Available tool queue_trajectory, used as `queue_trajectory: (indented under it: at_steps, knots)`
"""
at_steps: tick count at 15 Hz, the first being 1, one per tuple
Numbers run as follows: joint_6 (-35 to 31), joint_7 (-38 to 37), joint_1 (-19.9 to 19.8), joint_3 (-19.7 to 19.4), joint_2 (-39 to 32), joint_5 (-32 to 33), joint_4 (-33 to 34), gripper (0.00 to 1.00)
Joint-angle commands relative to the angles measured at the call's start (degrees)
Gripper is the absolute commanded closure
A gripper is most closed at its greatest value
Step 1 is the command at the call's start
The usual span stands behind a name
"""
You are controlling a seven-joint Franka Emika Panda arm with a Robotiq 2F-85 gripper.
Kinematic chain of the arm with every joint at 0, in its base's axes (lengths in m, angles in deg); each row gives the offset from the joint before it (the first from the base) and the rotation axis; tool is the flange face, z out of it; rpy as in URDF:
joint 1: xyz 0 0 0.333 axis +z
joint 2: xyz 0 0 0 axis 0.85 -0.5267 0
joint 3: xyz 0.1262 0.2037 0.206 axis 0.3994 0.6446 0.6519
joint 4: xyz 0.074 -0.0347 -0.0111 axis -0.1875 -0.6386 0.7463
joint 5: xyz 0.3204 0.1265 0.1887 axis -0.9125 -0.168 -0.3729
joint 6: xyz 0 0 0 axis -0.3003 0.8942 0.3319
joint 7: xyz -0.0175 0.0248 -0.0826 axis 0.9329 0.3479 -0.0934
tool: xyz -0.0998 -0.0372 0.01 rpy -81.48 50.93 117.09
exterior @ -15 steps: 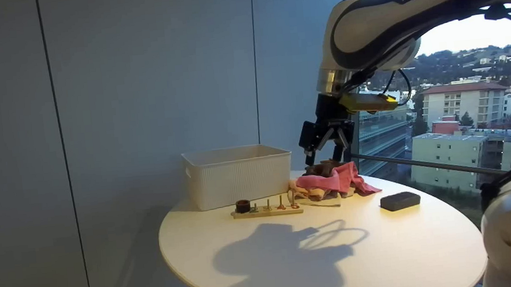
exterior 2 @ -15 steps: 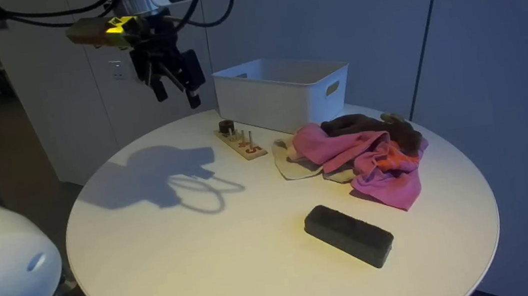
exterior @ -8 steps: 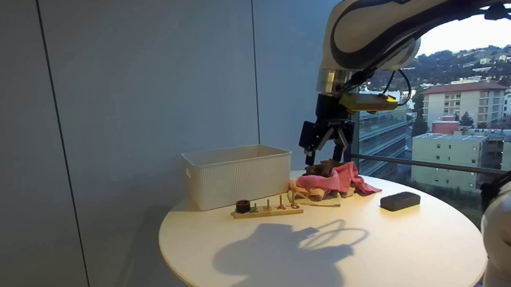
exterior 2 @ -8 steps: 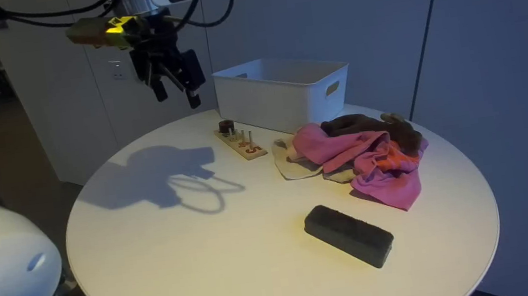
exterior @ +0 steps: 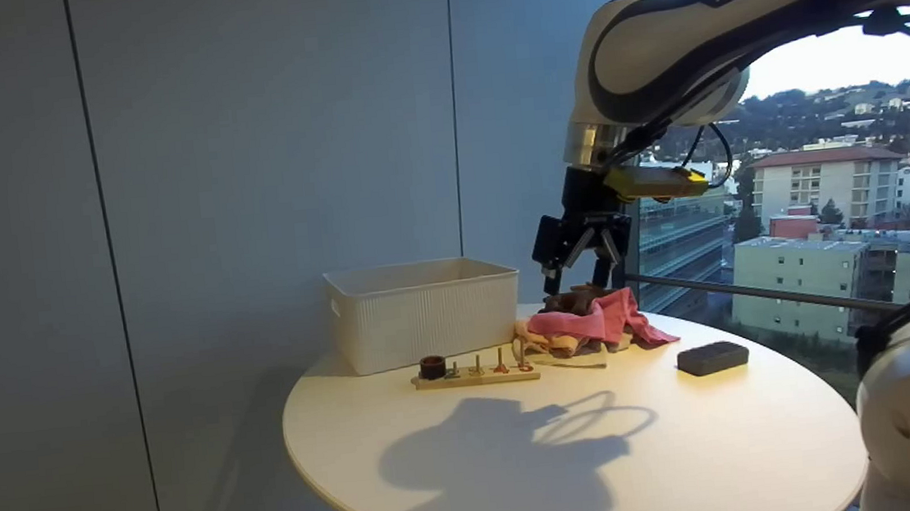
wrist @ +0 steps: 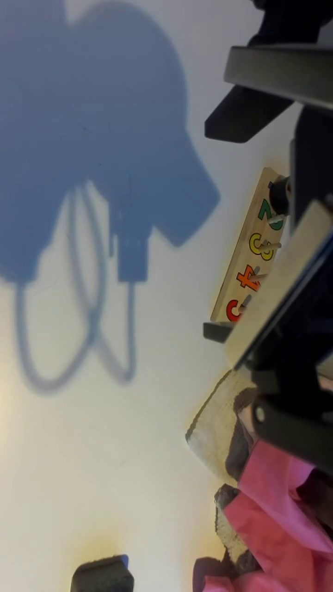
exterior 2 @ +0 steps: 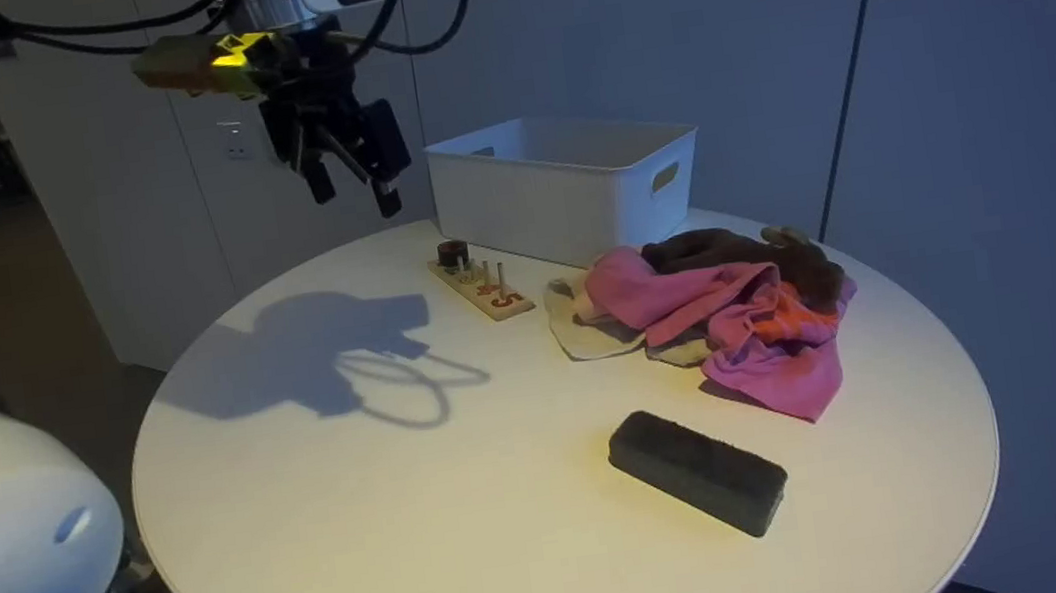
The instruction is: Move the black item across the object
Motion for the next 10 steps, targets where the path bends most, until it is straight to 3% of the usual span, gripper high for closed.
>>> queue_trajectory:
  at_steps: [1, 5, 10]
  knots:
    - [0.1, 0.2, -0.3, 0.2, 0.0, -0.2, 0.1, 0.0]
    - [0.7, 1.2, -0.2, -0.3, -0.8, 0.1, 0.9, 0.0]
    - [1.0, 12.6, 4.1, -1.3, -2.9, 0.8, 4.0, 0.0]
